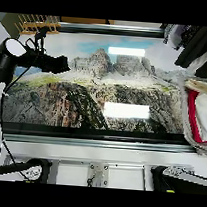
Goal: Fold the clothes and pants, and hang the long-sleeved shirts on hangers.
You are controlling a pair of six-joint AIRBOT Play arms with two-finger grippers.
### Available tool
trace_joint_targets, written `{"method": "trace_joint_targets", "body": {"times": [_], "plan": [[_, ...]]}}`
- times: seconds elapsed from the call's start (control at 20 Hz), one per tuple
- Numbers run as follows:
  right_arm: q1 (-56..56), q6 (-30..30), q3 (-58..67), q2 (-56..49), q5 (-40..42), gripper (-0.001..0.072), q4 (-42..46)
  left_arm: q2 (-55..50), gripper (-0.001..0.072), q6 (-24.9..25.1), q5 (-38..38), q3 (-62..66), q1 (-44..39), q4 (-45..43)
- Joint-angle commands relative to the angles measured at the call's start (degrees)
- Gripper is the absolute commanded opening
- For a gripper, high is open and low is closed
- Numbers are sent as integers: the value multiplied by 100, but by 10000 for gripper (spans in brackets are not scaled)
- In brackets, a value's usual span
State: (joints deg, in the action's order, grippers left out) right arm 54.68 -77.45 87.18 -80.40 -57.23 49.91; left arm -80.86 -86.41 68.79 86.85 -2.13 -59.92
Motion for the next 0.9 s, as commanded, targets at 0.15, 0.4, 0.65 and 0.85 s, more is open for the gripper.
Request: {"method": "trace_joint_targets", "body": {"times": [0.15,0.4,0.65,0.85], "plan": [[212,-492,-17,518,-688,9,695,2,6,4,24,-4,-4,0],[212,-1174,-693,966,-1272,9,2557,2,6,7,79,-4,-4,0],[214,-1215,-1777,1180,-1231,20,3010,2,6,11,208,-9,-2,-4],[216,-1215,-1985,1182,-1237,504,3418,2,6,13,282,-9,-2,-4]]}}
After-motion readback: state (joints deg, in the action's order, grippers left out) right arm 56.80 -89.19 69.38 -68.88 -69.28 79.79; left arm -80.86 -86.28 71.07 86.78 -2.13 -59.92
